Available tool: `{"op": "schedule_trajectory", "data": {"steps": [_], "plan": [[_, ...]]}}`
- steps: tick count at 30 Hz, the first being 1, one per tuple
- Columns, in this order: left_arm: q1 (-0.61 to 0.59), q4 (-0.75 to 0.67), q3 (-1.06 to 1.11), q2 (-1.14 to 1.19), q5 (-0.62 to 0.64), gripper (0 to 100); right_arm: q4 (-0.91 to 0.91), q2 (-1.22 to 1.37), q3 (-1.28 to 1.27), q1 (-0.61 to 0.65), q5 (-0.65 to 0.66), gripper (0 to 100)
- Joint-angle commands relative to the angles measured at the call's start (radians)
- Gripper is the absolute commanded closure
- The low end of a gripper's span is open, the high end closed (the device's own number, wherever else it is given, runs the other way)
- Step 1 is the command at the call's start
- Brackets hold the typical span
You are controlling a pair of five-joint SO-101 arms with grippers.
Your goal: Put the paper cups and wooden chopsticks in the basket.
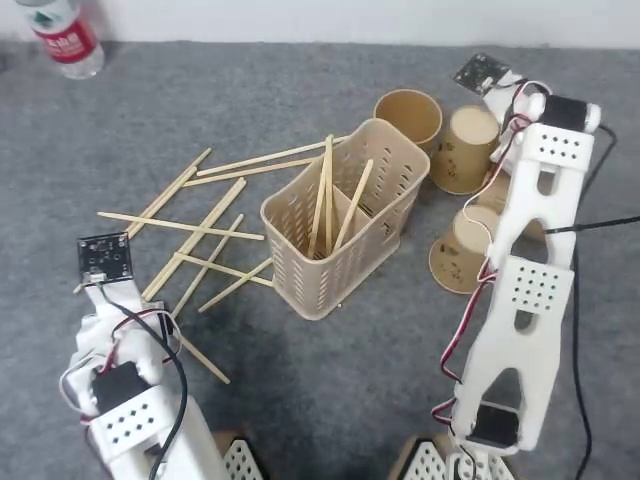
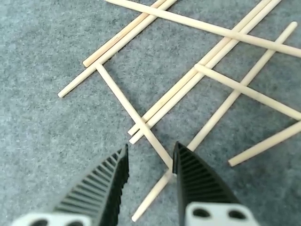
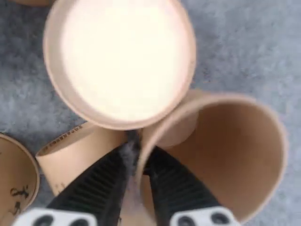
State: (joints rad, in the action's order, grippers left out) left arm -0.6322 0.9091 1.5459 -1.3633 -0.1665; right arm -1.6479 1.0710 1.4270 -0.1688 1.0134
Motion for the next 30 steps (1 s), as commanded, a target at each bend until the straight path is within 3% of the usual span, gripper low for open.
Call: {"op": "schedule_trajectory", "data": {"steps": [1, 9, 16, 20, 25, 30], "plan": [[-0.002, -0.020, -0.007, -0.012, 0.009, 85, -0.088, -0.094, 0.180, -0.004, 0.009, 99.3], [-0.002, -0.018, -0.007, -0.012, 0.009, 85, -0.145, -0.354, 0.193, -0.036, 0.006, 99.1], [-0.002, -0.018, -0.007, -0.012, 0.009, 85, -0.150, -0.656, 0.143, 0.044, -0.133, 99.2], [-0.002, -0.018, -0.007, -0.012, 0.009, 85, -0.150, -0.901, -0.140, 0.156, -0.138, 99.2], [-0.002, -0.018, -0.007, -0.012, 0.009, 85, -0.147, -1.219, -0.644, 0.386, -0.135, 99.2], [-0.002, -0.018, -0.007, -0.012, 0.009, 85, -0.145, -1.385, -0.888, 0.532, -0.135, 99.2]]}}
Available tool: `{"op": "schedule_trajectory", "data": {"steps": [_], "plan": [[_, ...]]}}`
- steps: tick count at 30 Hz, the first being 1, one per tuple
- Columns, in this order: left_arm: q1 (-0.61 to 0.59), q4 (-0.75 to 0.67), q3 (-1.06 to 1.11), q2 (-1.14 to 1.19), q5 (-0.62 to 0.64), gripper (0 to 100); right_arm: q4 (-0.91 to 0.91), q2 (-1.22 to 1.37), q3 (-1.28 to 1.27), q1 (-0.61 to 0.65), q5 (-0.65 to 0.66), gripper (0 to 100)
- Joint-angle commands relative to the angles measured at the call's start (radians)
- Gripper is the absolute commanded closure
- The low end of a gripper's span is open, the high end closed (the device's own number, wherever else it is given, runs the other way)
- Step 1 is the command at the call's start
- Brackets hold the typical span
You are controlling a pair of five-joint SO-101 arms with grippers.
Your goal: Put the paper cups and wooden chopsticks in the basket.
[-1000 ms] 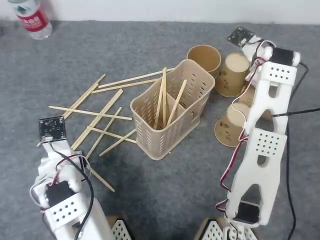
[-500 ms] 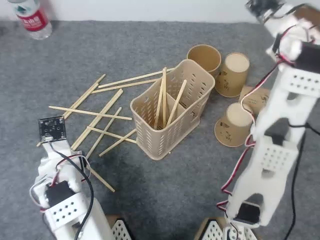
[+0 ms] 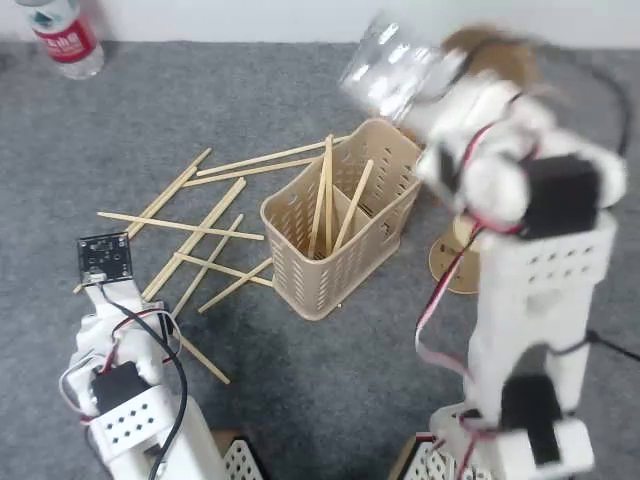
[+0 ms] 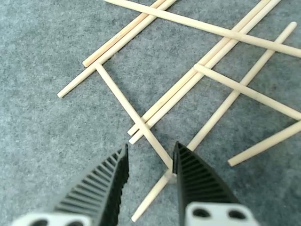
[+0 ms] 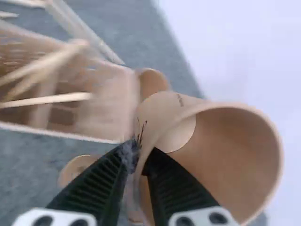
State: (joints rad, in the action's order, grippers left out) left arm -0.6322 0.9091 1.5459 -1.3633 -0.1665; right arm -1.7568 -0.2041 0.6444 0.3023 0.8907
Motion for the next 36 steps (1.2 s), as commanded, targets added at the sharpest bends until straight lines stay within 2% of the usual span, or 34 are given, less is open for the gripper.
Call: {"op": "schedule_trajectory", "data": {"steps": [1, 8, 16, 18, 21, 23, 32, 36], "plan": [[-0.002, -0.018, -0.007, -0.012, 0.009, 85, -0.038, -0.122, -0.127, 0.076, -0.012, 99.2], [-0.002, -0.020, -0.007, -0.012, 0.009, 85, -0.041, -0.119, -0.219, 0.147, -0.012, 99.2], [-0.002, -0.020, -0.007, -0.012, 0.009, 85, -0.036, -0.073, -0.295, 0.148, -0.011, 98.7], [-0.002, -0.020, -0.007, -0.012, 0.009, 85, -0.036, -0.077, -0.296, 0.147, -0.011, 94.4], [-0.002, -0.018, -0.007, -0.012, 0.009, 85, -0.036, -0.076, -0.296, 0.148, -0.012, 78.2], [-0.002, -0.018, -0.007, -0.012, 0.009, 85, -0.036, -0.067, -0.298, 0.150, -0.012, 72.6], [-0.002, -0.018, -0.007, -0.012, 0.009, 85, 0.013, -0.079, -0.295, 0.136, -0.011, 82.7], [-0.002, -0.017, -0.007, -0.012, 0.009, 85, 0.061, -0.070, -0.295, 0.018, -0.015, 82.9]]}}
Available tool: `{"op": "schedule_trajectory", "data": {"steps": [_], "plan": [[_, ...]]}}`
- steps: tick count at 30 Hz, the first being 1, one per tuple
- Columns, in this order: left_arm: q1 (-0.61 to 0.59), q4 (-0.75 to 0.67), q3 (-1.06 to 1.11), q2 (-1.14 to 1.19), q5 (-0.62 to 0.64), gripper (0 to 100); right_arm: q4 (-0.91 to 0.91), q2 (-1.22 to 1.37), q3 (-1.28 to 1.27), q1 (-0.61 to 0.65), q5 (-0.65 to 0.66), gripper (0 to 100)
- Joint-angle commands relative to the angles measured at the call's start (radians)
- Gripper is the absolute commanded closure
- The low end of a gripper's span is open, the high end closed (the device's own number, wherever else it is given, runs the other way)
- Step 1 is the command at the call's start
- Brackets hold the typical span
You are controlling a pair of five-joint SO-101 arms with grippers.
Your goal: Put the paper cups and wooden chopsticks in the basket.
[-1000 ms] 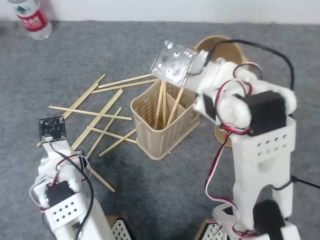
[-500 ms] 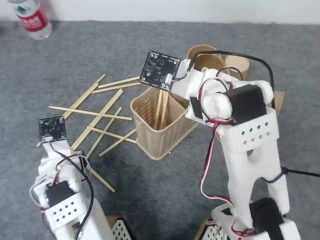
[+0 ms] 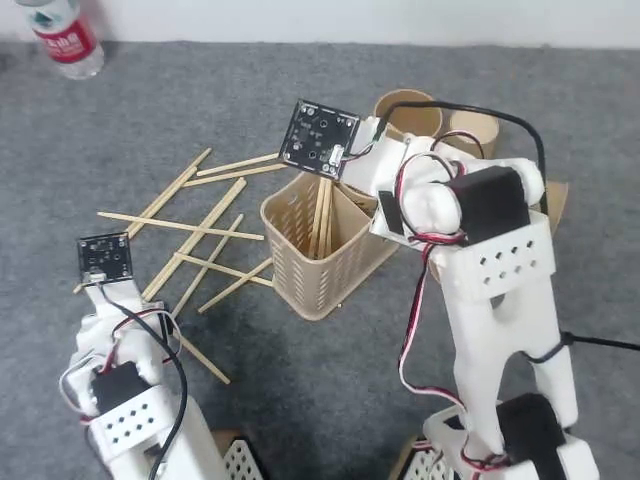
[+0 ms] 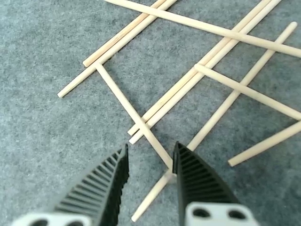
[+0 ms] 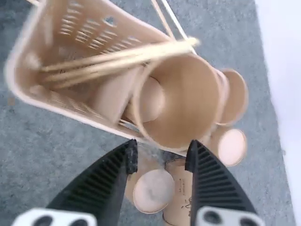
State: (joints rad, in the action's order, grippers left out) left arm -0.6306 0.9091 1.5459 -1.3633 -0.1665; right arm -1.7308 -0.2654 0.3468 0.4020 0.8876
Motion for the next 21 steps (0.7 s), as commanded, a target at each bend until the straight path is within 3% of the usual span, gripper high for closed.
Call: {"op": "schedule_trajectory", "data": {"steps": [1, 6, 11, 18, 21], "plan": [[-0.003, -0.017, -0.007, -0.012, 0.009, 85, 0.042, -0.007, 0.002, -0.134, -0.012, 82.9], [-0.003, -0.017, -0.007, -0.012, 0.009, 85, 0.099, -0.004, -0.020, -0.432, -0.015, 82.9], [-0.003, -0.017, -0.007, -0.012, 0.009, 85, 0.278, 0.028, -0.236, -0.650, -0.008, 82.6], [-0.003, -0.017, -0.005, -0.012, 0.009, 85, 0.486, 0.143, -0.459, -0.760, -0.017, 82.6], [-0.003, -0.017, -0.005, -0.012, 0.009, 85, 0.521, 0.193, -0.466, -0.766, -0.092, 82.6]]}}
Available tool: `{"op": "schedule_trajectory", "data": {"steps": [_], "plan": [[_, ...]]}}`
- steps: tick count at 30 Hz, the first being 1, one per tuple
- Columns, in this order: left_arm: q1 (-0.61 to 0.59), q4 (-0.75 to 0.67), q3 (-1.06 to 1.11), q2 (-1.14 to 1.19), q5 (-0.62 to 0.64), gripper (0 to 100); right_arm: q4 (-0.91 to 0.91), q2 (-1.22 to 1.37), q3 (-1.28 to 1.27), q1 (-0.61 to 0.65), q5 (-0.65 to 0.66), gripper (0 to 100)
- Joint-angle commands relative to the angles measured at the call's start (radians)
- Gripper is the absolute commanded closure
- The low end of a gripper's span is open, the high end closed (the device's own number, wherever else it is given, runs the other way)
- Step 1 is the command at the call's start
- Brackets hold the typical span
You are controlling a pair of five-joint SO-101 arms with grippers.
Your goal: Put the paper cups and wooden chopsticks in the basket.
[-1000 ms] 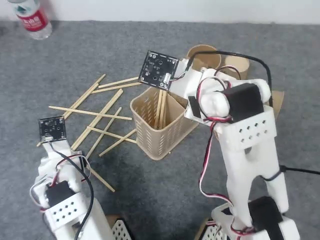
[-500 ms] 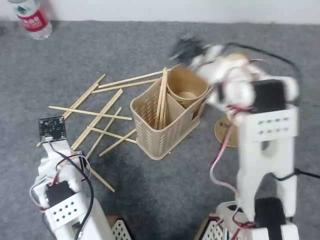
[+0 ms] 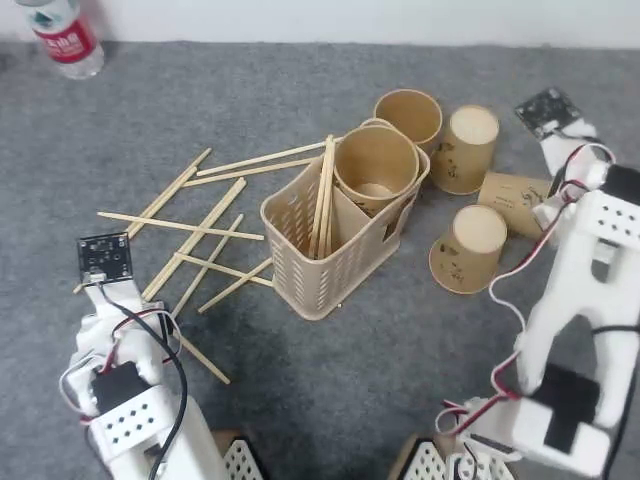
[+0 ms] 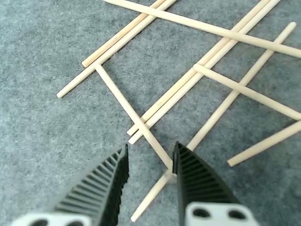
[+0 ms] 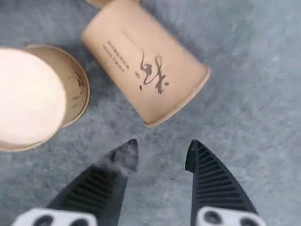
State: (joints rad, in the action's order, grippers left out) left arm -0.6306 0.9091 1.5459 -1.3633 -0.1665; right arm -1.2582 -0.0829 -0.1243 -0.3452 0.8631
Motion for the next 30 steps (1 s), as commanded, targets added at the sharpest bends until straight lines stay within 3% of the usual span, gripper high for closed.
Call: {"op": "schedule_trajectory", "data": {"steps": [1, 6, 20, 22, 25, 30], "plan": [[-0.003, -0.017, -0.005, -0.012, 0.009, 85, 0.073, 0.024, 0.005, -0.030, -0.110, 82.6], [-0.003, -0.015, -0.002, -0.012, 0.009, 85, 0.150, 0.099, 0.002, -0.044, -0.250, 82.5], [-0.003, -0.018, -0.001, -0.012, 0.009, 85, 0.206, 0.229, 0.002, 0.073, -0.290, 83.1], [-0.003, -0.018, -0.001, -0.012, 0.009, 85, 0.206, 0.229, 0.000, 0.102, -0.295, 86.4], [-0.003, -0.018, -0.001, -0.012, 0.009, 85, 0.206, 0.228, 0.000, 0.133, -0.298, 99.8], [-0.003, -0.018, -0.001, -0.012, 0.009, 85, 0.206, 0.222, 0.005, 0.137, -0.296, 99.1]]}}
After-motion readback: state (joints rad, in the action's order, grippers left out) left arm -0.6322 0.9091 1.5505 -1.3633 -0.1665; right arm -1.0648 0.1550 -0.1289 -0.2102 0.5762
